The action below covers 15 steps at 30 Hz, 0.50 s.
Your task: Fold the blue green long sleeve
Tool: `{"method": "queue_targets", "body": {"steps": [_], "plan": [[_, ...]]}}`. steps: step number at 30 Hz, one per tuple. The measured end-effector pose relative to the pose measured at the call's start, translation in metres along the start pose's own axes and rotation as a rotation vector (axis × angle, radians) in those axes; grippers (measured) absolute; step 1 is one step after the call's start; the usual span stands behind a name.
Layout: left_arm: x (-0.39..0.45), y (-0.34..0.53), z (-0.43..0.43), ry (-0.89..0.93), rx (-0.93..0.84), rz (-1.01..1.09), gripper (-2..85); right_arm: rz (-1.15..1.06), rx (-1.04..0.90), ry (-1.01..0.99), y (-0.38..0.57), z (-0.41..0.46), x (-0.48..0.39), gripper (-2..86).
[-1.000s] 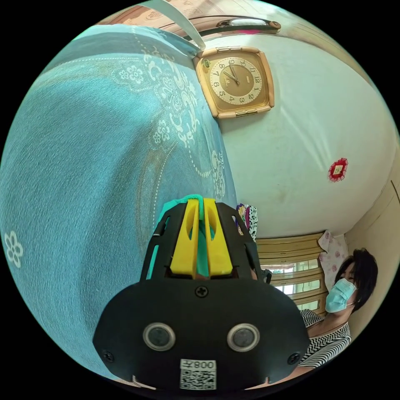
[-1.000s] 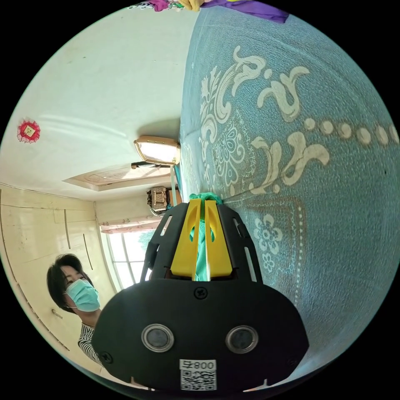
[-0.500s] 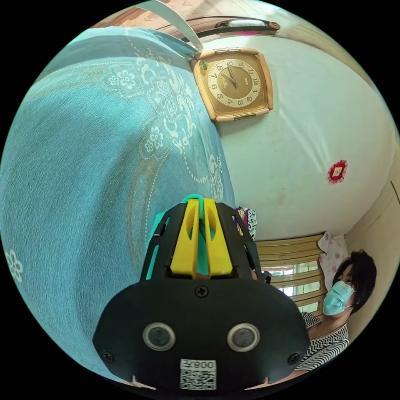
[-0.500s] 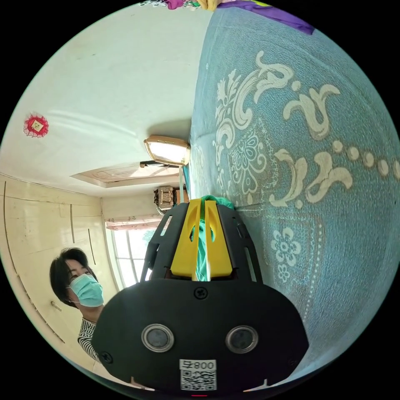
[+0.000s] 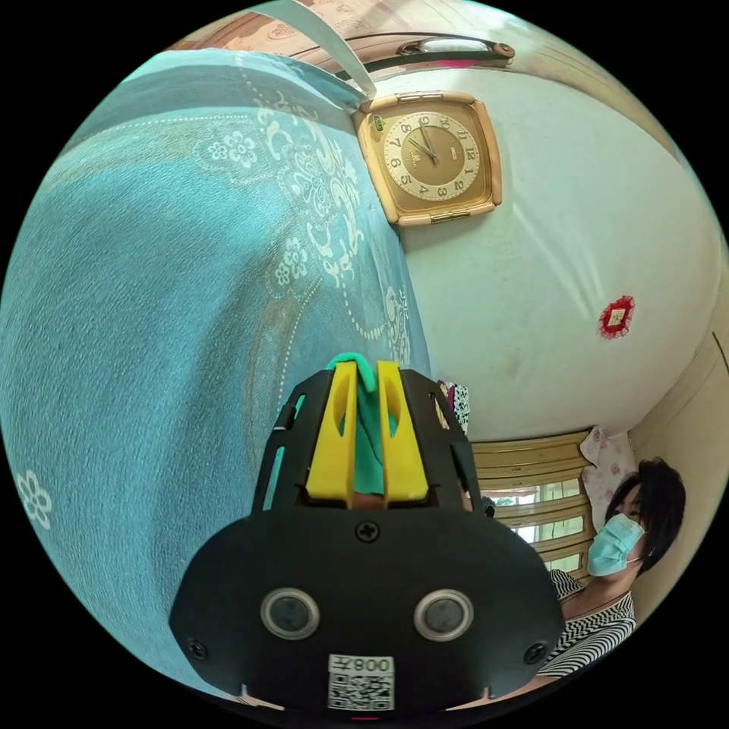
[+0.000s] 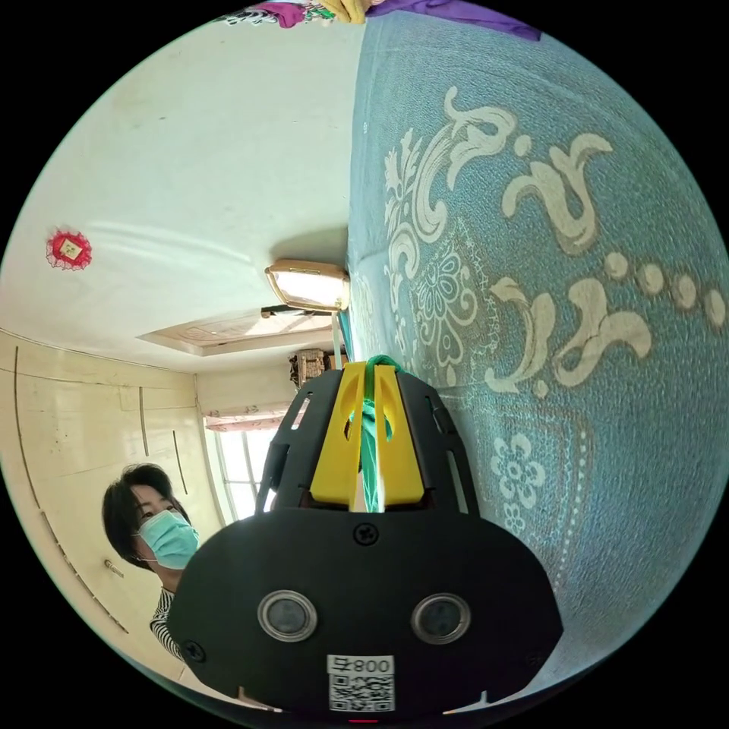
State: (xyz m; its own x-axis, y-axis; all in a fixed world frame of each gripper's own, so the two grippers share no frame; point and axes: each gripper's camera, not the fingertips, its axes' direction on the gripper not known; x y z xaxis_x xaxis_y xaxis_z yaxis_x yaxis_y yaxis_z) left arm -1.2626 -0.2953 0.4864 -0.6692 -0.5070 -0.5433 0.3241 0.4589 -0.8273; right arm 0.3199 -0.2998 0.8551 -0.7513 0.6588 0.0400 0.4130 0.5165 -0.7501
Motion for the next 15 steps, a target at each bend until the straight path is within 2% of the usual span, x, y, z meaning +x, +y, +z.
{"method": "queue_targets", "body": {"steps": [5,9,15], "plan": [[-0.008,-0.007,-0.01,0.036,0.035,-0.018,9.1,-0.034,0.03,-0.014,0.004,0.0,0.006,3.1],[0.003,0.002,-0.011,0.032,0.049,0.052,8.4,-0.115,0.141,-0.032,0.023,-0.009,0.006,2.3],[0.057,0.024,0.061,-0.121,-0.223,0.315,7.3,-0.359,-0.11,0.287,0.039,0.088,-0.038,0.4]]}}
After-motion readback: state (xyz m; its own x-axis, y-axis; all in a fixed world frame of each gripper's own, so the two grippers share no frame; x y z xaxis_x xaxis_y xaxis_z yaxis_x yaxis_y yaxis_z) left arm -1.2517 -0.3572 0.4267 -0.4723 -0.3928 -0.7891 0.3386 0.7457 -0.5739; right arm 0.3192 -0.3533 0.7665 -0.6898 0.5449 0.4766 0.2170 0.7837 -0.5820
